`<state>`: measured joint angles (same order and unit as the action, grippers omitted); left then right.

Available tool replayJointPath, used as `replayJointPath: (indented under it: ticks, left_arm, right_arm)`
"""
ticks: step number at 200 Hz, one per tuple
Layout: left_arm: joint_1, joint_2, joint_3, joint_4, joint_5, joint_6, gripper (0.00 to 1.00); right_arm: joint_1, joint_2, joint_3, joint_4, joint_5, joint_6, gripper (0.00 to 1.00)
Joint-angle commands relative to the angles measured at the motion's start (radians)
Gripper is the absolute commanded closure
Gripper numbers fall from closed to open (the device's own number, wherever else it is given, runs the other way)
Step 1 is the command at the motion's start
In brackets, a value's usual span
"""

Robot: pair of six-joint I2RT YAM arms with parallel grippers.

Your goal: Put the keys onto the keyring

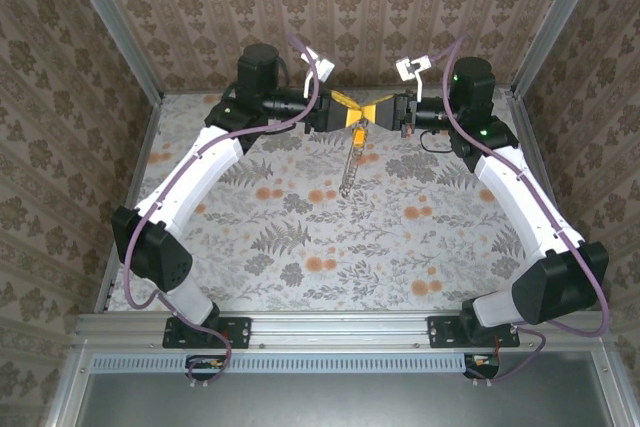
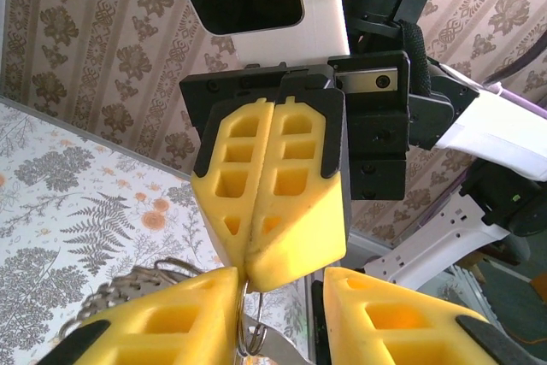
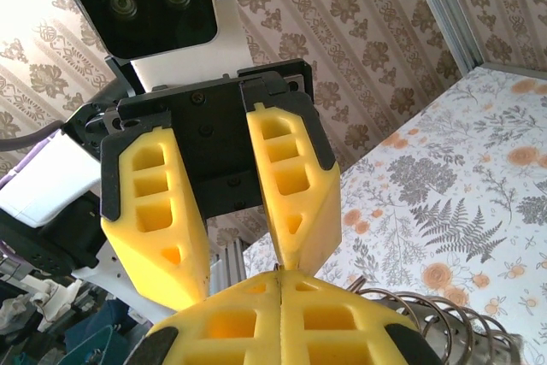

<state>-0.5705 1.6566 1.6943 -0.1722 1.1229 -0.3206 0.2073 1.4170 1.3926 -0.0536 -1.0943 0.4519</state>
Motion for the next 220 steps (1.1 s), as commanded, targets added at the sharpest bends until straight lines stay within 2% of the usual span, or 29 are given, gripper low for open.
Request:
replayJointPath:
  ticks: [1, 74, 220]
  left_arm:
    - [-0.007, 0.012, 0.026, 0.01, 0.039, 0.009, 0.71]
    - [-0.008, 0.0, 0.01, 0.002, 0.061, 0.025, 0.78]
    - [0.0, -0.024, -0.021, -0.029, 0.095, 0.075, 0.73]
  right_arm:
    - [-0.001, -0.003, 0.016, 0.038, -0.016, 0.009, 1.0]
    - [-0.001, 0.0, 0.014, 0.047, -0.006, 0.014, 1.0]
    - [-0.002, -0.004, 0.006, 0.041, -0.006, 0.006, 1.0]
